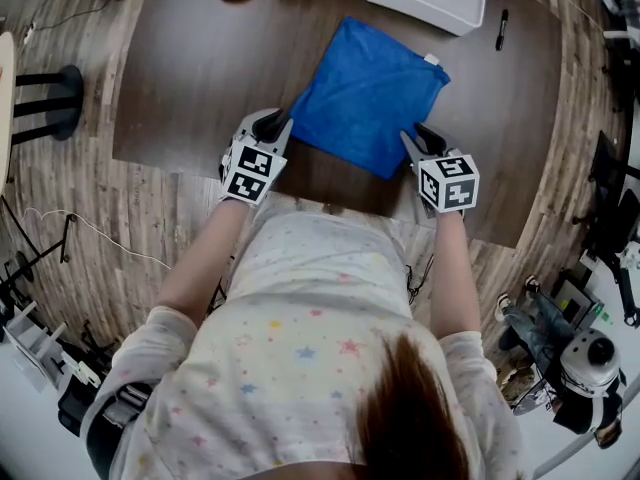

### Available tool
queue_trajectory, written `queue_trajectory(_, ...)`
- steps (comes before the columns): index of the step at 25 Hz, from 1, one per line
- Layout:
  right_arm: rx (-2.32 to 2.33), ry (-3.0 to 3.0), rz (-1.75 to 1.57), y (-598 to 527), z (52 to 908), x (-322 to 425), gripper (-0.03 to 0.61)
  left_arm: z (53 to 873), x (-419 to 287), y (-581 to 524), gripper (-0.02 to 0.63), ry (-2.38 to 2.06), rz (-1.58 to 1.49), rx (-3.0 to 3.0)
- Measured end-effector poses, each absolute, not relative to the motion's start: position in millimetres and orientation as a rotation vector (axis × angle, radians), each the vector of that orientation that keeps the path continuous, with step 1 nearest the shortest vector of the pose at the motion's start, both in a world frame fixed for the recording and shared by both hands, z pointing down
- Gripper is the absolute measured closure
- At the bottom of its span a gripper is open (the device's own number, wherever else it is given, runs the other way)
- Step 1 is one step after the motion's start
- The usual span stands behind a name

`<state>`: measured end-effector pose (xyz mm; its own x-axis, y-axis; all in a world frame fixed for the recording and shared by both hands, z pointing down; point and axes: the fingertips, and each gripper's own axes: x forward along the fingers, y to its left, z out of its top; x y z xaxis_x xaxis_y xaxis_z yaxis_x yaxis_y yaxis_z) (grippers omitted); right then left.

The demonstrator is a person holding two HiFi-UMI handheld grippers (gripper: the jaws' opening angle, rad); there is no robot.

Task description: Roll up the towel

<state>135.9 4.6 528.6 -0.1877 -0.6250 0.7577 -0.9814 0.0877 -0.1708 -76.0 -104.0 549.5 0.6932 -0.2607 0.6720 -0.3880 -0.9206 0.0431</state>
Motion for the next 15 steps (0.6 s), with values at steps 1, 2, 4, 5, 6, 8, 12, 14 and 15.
queue_trajectory(1,1.529,-1.904,0.941,9,530,130,0.459,549,-77,-100,0.560,-0.557,1.036,2.710)
queue_trajectory(2,1.482,-1.937,0.948,14,531,125,0.466,548,-77,-96,0.560,-0.587,1.028,2.698)
queue_trajectory(4,1.386,-1.992,0.932,24,533,114,0.481,544,-76,-86,0.560,-0.637,1.010,2.684)
queue_trajectory(5,1.335,-2.014,0.916,28,534,108,0.484,543,-75,-80,0.560,-0.654,1.006,2.681)
queue_trajectory(6,1.281,-2.034,0.902,33,536,103,0.485,542,-74,-75,0.560,-0.669,1.005,2.678)
queue_trajectory(8,1.176,-2.068,0.887,40,540,92,0.485,543,-74,-66,0.560,-0.697,1.004,2.665)
queue_trajectory(12,0.984,-2.119,0.815,56,547,78,0.497,543,-73,-46,0.560,-0.763,0.985,2.634)
queue_trajectory(14,0.899,-2.127,0.748,63,549,74,0.508,543,-73,-38,0.560,-0.797,0.975,2.619)
queue_trajectory(15,0.858,-2.124,0.712,66,551,72,0.508,543,-74,-34,0.560,-0.813,0.973,2.611)
